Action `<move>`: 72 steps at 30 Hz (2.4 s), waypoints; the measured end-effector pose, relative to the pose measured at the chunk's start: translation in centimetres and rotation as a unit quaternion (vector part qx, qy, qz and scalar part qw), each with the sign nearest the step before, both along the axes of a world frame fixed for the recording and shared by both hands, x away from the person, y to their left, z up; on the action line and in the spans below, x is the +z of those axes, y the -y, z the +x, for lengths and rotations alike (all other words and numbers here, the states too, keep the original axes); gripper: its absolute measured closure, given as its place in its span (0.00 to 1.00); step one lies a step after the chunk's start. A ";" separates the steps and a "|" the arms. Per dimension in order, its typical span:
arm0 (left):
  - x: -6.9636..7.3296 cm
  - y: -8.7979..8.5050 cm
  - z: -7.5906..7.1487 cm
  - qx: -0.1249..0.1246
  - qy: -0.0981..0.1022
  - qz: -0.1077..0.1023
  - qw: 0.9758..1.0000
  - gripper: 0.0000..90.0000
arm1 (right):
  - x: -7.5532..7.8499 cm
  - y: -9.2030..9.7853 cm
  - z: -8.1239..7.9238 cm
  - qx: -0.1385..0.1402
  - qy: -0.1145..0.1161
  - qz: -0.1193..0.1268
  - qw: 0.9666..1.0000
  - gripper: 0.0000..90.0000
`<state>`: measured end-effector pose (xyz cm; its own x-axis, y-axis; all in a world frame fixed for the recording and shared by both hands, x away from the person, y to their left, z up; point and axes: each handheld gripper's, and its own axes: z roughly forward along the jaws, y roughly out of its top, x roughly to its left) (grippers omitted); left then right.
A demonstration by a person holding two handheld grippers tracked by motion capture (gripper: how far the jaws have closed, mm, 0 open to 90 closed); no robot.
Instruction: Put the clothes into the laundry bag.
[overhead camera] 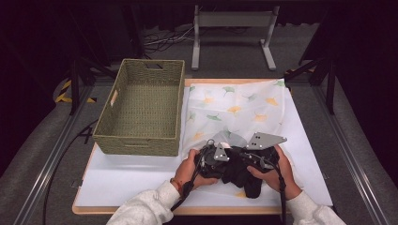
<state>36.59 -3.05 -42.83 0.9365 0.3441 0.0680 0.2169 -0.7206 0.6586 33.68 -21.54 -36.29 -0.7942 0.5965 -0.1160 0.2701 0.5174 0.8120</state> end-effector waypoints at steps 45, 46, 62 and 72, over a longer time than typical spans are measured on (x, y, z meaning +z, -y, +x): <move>2.2 -5.0 0.5 0.056 0.029 -0.025 0.998 0.62 | 0.5 0.3 0.0 -0.009 0.007 0.005 1.000 0.99; 2.1 -5.0 0.7 0.055 0.027 -0.021 0.998 0.68 | 0.6 0.3 -0.1 -0.009 0.008 0.007 1.000 0.99; 0.3 -0.6 3.1 0.058 0.051 0.038 0.996 0.96 | 0.7 0.6 -0.1 -0.007 0.007 0.012 1.000 0.99; 1.0 -0.4 4.6 0.090 0.054 0.023 0.994 0.97 | 0.2 0.5 0.1 -0.006 -0.006 0.006 1.000 0.99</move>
<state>41.15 -2.61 -41.83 0.8465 0.4996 0.1838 0.2756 -0.7067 0.6516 33.81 -22.01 -36.13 -0.7883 0.6072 -0.0996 0.2856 0.5044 0.8148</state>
